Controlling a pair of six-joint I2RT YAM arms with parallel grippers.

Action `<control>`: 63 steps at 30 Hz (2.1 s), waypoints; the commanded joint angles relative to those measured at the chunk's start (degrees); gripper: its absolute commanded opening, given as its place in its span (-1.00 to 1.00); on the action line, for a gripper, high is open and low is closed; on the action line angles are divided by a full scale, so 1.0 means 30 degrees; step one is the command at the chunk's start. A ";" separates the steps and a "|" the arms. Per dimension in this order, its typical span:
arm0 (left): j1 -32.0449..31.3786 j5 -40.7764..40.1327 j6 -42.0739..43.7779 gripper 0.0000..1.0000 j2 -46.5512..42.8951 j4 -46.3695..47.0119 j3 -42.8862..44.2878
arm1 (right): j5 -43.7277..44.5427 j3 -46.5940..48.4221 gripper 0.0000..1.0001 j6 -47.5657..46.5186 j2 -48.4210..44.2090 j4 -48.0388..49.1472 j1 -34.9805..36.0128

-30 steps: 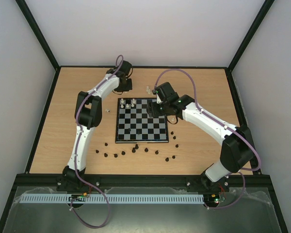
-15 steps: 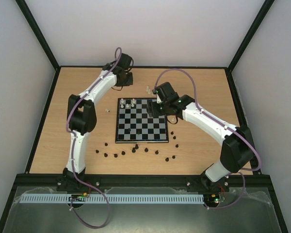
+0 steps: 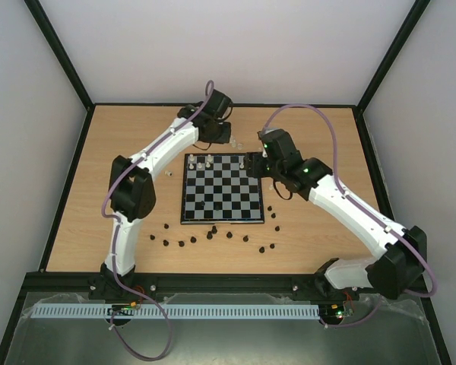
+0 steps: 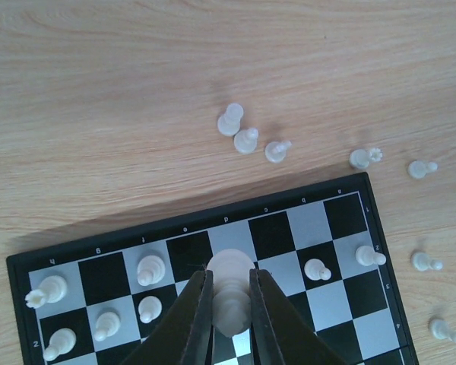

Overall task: Set up the chess pieces on the board
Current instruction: Place the chess piece on the chessboard.

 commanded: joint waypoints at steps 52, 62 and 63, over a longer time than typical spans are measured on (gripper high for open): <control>0.0008 -0.1600 -0.0642 -0.74 0.3171 0.1769 -0.2082 | -0.0183 -0.0267 0.45 0.0147 0.0475 0.0413 -0.0049; 0.0010 -0.1375 -0.0555 -0.69 0.3368 0.1842 -0.2025 | -0.0311 -0.0255 0.45 0.0146 0.0637 0.0428 -0.0054; 0.0021 -0.1338 -0.0556 -0.68 0.3369 0.1871 -0.2026 | -0.0326 -0.0249 0.45 0.0146 0.0636 0.0418 -0.0055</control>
